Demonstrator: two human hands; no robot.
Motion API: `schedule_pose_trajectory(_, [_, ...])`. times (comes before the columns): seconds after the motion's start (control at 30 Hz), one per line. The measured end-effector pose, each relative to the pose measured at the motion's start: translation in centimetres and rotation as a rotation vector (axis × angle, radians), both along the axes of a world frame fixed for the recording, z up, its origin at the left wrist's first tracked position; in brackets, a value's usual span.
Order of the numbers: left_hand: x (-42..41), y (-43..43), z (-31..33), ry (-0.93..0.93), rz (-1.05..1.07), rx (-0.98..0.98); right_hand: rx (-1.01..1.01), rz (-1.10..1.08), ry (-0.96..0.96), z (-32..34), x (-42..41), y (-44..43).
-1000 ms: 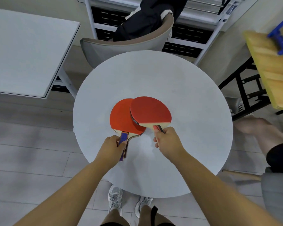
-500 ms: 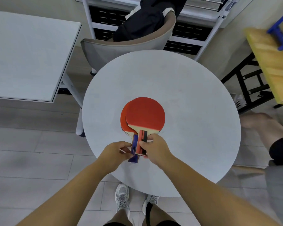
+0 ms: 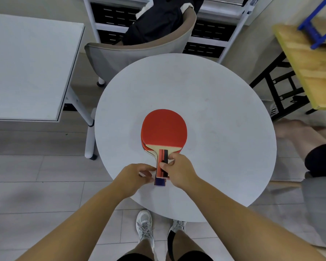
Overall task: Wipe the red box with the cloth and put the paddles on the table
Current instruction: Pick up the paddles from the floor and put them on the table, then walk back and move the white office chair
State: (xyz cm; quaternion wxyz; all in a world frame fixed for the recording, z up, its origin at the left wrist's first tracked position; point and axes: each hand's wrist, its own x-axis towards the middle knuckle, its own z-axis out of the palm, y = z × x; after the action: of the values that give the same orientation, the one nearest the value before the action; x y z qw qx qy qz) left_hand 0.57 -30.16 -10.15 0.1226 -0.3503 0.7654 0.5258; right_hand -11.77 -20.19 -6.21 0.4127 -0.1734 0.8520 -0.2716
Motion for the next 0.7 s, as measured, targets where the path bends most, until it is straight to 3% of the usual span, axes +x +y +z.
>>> schedule_pose_trajectory(0.33, [0.4, -2.0, 2.0, 0.001, -0.001, -0.125, -0.008, 0.000, 0.015, 1.6, -1.1, 1.2])
schedule_pose_trajectory(0.7, [-1.9, -2.0, 9.7, -0.023, -0.239, -0.503, 0.177, 0.393, 0.305, 7.2, -4.4, 9.2])
